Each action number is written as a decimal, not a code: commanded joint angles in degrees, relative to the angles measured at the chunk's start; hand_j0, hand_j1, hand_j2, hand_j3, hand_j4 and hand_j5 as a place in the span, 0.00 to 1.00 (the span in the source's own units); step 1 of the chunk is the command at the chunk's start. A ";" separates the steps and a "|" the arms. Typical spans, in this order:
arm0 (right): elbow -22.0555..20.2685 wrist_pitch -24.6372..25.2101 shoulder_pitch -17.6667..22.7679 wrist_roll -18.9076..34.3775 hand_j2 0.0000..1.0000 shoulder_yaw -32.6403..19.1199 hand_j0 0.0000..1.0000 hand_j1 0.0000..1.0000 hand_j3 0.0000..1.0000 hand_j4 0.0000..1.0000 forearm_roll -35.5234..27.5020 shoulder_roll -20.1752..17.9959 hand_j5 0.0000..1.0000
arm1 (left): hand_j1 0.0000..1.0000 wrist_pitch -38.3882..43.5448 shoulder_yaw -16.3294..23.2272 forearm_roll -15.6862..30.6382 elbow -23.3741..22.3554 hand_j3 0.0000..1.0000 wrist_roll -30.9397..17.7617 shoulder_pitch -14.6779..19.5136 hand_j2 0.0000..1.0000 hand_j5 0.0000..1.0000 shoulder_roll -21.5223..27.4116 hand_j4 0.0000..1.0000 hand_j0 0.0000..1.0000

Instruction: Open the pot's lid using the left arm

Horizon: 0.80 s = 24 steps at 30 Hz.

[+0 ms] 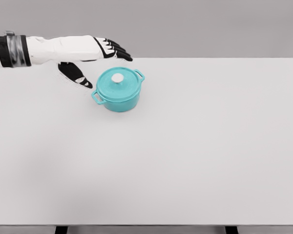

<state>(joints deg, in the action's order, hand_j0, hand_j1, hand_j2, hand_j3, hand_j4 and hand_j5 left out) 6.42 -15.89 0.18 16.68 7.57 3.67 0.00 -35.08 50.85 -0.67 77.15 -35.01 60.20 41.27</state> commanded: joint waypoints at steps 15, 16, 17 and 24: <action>0.00 -0.02 0.00 0.02 1.00 -0.01 1.00 1.00 1.00 1.00 0.02 0.00 1.00 | 1.00 0.08 8.30 -5.31 -14.92 1.00 0.01 5.19 1.00 1.00 -10.77 1.00 1.00; 0.00 -0.02 0.00 0.02 1.00 -0.01 1.00 1.00 1.00 1.00 0.02 0.00 1.00 | 1.00 0.08 8.56 -5.31 -15.45 1.00 0.01 5.19 1.00 1.00 -11.30 1.00 1.00; 0.00 -0.02 0.00 0.02 1.00 -0.01 1.00 1.00 1.00 1.00 0.02 0.00 1.00 | 1.00 0.08 8.65 -5.48 -17.91 1.00 0.01 5.54 1.00 1.00 -11.82 1.00 1.00; 0.00 -0.02 0.00 0.02 1.00 -0.01 1.00 1.00 1.00 1.00 0.02 0.00 1.00 | 1.00 0.08 8.56 -12.42 -26.79 1.00 0.01 7.47 1.00 1.00 -15.87 1.00 1.00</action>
<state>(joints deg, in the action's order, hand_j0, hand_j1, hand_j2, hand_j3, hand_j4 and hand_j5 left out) 6.42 -15.89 0.18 16.68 7.57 3.67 0.01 -35.16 59.51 -12.05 52.34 -35.03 67.68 26.14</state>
